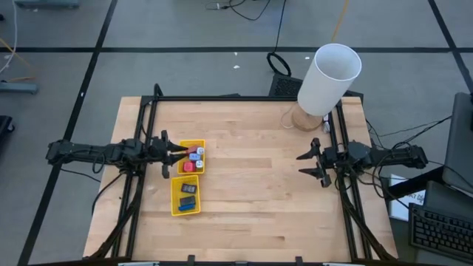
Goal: Pick & Place Office items
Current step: Return to home position
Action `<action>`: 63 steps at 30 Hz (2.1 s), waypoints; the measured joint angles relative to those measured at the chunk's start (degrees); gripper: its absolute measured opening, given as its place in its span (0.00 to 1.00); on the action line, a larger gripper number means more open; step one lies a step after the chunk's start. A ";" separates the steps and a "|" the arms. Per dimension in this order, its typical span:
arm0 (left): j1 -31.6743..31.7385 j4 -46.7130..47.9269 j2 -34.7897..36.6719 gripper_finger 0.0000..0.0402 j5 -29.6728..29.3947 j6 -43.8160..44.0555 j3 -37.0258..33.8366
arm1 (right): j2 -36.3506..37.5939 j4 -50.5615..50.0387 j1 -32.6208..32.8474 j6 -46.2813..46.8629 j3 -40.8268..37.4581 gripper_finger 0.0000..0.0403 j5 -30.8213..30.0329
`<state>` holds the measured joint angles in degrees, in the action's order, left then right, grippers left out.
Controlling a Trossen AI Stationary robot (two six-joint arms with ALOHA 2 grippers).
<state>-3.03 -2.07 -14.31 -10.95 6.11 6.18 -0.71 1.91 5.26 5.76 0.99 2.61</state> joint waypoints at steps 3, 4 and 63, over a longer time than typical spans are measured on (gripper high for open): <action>0.00 0.19 -0.08 0.25 -0.01 0.13 0.00 | -0.59 0.46 0.00 -1.84 -0.04 0.52 0.11; 0.00 0.17 -0.04 0.25 -0.01 0.18 0.02 | -0.57 0.46 0.00 -2.59 -0.04 0.52 0.11; 0.00 0.15 -0.04 0.25 -0.07 0.17 0.02 | -0.55 0.42 0.02 -3.46 -0.15 0.52 0.26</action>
<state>-3.03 -1.91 -14.35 -11.02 6.28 6.20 -1.26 2.34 5.28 2.29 0.84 2.87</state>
